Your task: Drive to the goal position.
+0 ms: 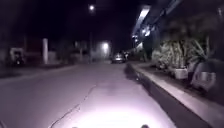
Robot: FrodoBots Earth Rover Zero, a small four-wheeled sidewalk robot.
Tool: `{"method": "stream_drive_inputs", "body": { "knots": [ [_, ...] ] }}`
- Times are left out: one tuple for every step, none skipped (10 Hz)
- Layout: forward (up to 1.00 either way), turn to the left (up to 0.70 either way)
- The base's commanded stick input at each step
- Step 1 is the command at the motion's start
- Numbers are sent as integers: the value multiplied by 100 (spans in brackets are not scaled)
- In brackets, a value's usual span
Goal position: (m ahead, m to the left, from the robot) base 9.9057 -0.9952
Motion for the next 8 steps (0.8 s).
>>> {"method": "stream_drive_inputs", "body": {
  "knots": [
    [70, 0],
    [70, 0],
    [70, 0],
    [70, 0],
    [70, 0],
    [70, 0],
    [70, 0],
    [70, 0]
  ]
}}
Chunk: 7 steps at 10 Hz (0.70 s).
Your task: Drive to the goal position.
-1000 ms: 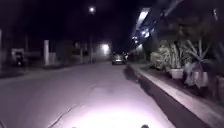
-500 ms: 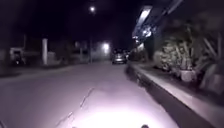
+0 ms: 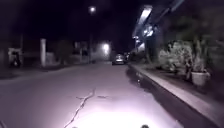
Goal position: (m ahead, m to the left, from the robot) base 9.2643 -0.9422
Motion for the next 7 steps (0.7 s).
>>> {"method": "stream_drive_inputs", "body": {
  "knots": [
    [70, 0],
    [70, 0],
    [70, 0],
    [70, 0],
    [70, 0],
    [70, 0],
    [70, 0]
  ]
}}
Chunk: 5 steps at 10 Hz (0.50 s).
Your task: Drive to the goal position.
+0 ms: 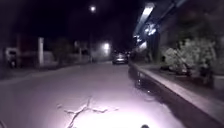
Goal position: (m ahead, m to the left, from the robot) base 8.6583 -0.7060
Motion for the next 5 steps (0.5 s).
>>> {"method": "stream_drive_inputs", "body": {
  "knots": [
    [70, 0],
    [70, 0],
    [70, 0],
    [70, 0],
    [70, 0]
  ]
}}
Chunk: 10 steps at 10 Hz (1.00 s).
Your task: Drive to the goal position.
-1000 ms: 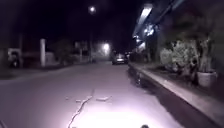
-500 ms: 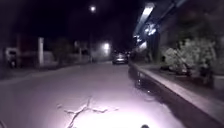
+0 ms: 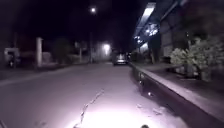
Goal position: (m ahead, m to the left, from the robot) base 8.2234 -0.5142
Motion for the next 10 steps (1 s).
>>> {"method": "stream_drive_inputs", "body": {
  "knots": [
    [70, 0],
    [70, 0],
    [70, 0],
    [70, 0],
    [70, 0],
    [70, 0],
    [70, 0],
    [70, 0],
    [70, 14],
    [70, 35]
  ]
}}
